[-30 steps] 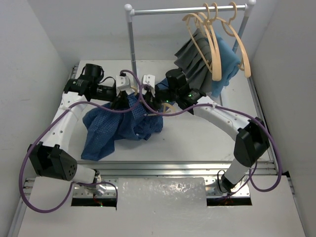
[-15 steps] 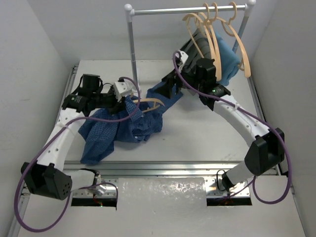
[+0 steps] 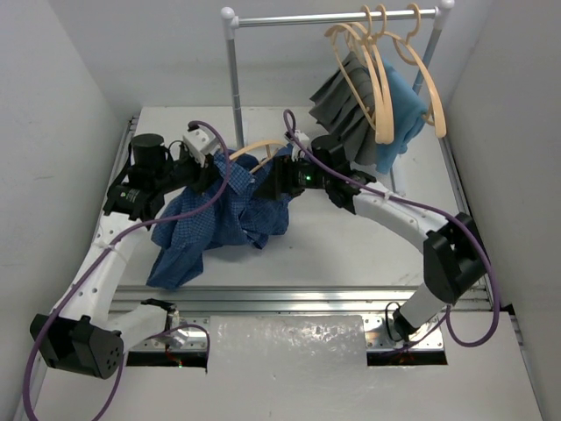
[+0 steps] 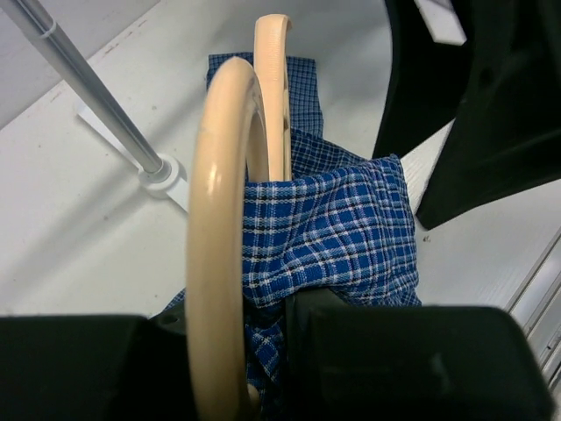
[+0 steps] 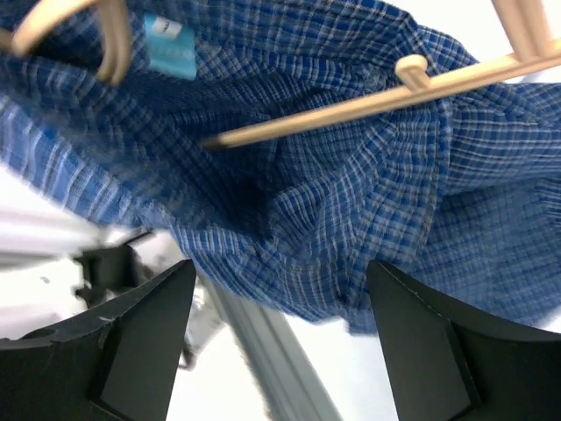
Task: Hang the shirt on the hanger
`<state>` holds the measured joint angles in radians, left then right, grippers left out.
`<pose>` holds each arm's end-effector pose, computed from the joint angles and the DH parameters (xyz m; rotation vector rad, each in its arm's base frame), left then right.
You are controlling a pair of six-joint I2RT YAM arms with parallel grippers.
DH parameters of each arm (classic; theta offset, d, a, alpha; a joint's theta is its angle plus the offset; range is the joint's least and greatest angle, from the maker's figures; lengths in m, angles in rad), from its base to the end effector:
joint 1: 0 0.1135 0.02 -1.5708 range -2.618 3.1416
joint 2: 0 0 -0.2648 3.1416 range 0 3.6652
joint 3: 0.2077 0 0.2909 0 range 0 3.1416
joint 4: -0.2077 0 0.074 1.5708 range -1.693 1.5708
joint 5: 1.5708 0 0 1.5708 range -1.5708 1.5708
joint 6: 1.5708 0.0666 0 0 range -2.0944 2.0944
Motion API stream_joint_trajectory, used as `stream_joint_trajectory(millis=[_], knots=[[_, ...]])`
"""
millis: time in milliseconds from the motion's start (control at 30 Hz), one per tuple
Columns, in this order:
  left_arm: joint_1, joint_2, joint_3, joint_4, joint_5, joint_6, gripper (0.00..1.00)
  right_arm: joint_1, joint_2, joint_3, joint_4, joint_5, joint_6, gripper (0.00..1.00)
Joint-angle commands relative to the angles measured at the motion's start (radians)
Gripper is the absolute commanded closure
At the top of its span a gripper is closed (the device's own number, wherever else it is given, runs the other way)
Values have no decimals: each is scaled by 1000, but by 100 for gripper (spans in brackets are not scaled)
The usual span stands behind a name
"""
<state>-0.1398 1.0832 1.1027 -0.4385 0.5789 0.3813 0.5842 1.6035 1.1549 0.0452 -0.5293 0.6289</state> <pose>0.2899 -0.0776 0.3602 0.8468 1.7459 -0.4142 0.3419 0.2664 0.2571 -0.3327 2.1325 1.2729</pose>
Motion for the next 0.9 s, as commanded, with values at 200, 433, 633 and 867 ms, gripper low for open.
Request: stream_joint_trajectory(millis=[200,433,633,867], knots=[[-3,-69,-10,99,7,-91,100,0,85,-4,127,97,249,23],[-3,-95,-35,109,18,-91,100,-6,104,2,73,158,215,21],[2,-101,-24,133,9,-116,100,8,167,8,176,71,264,61],[195,-98,-3,127,257,-174,100,-59,81,-61,13,195,264,100]])
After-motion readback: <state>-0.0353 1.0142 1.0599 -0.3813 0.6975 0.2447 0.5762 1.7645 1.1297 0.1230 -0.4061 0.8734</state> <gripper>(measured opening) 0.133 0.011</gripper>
